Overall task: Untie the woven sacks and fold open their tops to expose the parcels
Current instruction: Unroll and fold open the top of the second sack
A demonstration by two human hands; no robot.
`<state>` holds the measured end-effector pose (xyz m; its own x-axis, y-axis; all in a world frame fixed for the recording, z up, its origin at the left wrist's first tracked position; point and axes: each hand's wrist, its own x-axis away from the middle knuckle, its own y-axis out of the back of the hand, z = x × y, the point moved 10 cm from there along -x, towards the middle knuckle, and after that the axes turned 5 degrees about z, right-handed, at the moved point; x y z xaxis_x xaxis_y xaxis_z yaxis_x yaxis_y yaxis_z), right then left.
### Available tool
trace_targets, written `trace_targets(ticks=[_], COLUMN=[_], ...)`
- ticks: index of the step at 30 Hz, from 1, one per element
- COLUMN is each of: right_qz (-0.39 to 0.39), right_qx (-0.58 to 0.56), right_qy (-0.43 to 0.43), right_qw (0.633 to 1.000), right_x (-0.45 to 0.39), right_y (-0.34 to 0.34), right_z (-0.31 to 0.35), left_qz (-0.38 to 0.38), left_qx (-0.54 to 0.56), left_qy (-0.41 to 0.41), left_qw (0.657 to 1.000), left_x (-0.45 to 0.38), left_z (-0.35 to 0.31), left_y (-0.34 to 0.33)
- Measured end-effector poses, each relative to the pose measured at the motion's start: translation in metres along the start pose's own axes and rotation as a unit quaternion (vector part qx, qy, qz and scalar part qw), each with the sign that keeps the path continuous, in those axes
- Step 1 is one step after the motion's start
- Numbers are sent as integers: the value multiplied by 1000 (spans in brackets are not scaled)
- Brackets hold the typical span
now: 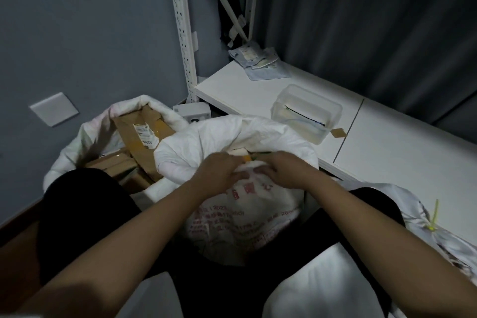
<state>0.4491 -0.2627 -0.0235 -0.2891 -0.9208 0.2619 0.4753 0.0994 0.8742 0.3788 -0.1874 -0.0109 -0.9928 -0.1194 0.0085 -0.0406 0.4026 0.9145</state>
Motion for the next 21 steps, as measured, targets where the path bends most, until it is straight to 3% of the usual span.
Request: trace_targets(ticks=[2,3,5,6,8,9,10,11,13,15,16,18,19,21], right_qz=[-63,-88,-120,-129,-136,-137,-140,-145,-153,-128,-96,-20,-7,-39], right_qx=[-60,-91,-137,-142,-136,-136,-137,-141,-140,-89,-55,17,52,33], right_qy=[-19,-25,-28,-31,-29,-27,-27,-27,-22,-16,-22,-31,-41,-45], right_qw=[996,992,983,981,981,981,980,979,978,988,994,999,998,998], right_x=[6,10,15,16,16,16,17,18,27,35,38,41,41,31], right_y=[11,14,15,13,9,8,9,11,16,17,14,11,16,34], right_z=[-12,-19,-26,-27,-20,-17,-14,-12,-5,2,5,9,12,24], left_qz=[-149,-216,-246,-228,-168,-153,-158,-184,-260,-232,-279,-241,-226,-215], left_qx=[33,87,307,422,618,694,717,729,679,639,659,715,727,758], left_qy=[149,253,428,467,459,423,423,413,392,420,397,303,277,258], left_qw=[977,939,814,743,616,562,532,515,563,601,575,582,586,559], left_x=[26,51,94,105,95,86,74,66,69,51,41,28,30,27], left_z=[41,65,109,116,103,93,84,80,86,84,88,76,73,70], left_y=[28,36,8,-15,-50,-56,-61,-59,-36,-23,-19,-11,-10,-14])
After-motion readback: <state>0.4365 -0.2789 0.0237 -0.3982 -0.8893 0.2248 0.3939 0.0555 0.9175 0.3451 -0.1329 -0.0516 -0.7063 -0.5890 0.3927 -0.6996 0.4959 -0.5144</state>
